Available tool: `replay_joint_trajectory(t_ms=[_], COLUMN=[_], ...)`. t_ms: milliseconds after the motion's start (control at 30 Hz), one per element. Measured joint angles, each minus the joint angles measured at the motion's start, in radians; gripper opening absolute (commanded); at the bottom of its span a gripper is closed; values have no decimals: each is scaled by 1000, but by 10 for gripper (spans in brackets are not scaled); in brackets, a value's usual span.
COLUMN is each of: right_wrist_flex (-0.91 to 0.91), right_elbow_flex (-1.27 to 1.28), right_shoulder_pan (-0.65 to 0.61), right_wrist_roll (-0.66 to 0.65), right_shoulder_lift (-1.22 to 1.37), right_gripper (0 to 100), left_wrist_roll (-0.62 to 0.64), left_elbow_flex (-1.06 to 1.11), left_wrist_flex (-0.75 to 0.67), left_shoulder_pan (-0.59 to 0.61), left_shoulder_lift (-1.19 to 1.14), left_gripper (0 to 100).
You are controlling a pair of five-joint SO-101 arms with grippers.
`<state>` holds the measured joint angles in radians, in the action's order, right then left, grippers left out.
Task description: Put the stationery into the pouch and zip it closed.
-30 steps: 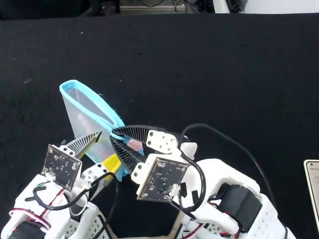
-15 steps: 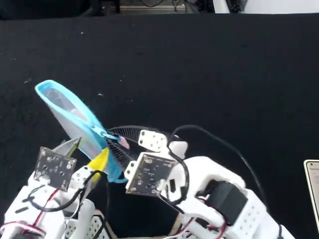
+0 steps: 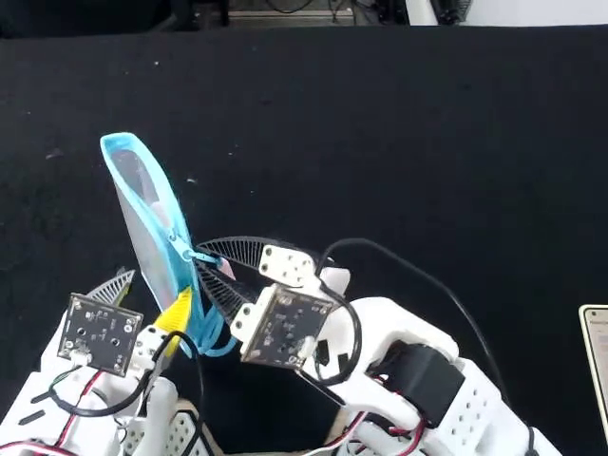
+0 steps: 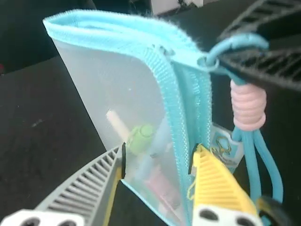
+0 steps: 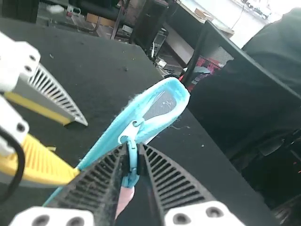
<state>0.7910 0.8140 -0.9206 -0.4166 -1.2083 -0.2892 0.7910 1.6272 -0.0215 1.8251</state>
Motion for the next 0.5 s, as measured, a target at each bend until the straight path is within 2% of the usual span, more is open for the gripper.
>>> replay_joint_trajectory(t_ms=[167, 367, 500], right_wrist_flex=[-2, -2, -2], right_elbow_flex=[0, 0, 0], right_shoulder_pan=[-2, -75, -81], right_wrist_roll=[20, 23, 23], right_shoulder_lift=[0, 0, 0], right_gripper=[11, 11, 11], left_wrist_roll=[0, 2, 100], left_elbow_flex=[-117, -198, -198], left_wrist_flex=[86, 98, 60], left_shoulder_pan=[0, -2, -83], left_shoulder_lift=[0, 0, 0], left_gripper=[243, 243, 243])
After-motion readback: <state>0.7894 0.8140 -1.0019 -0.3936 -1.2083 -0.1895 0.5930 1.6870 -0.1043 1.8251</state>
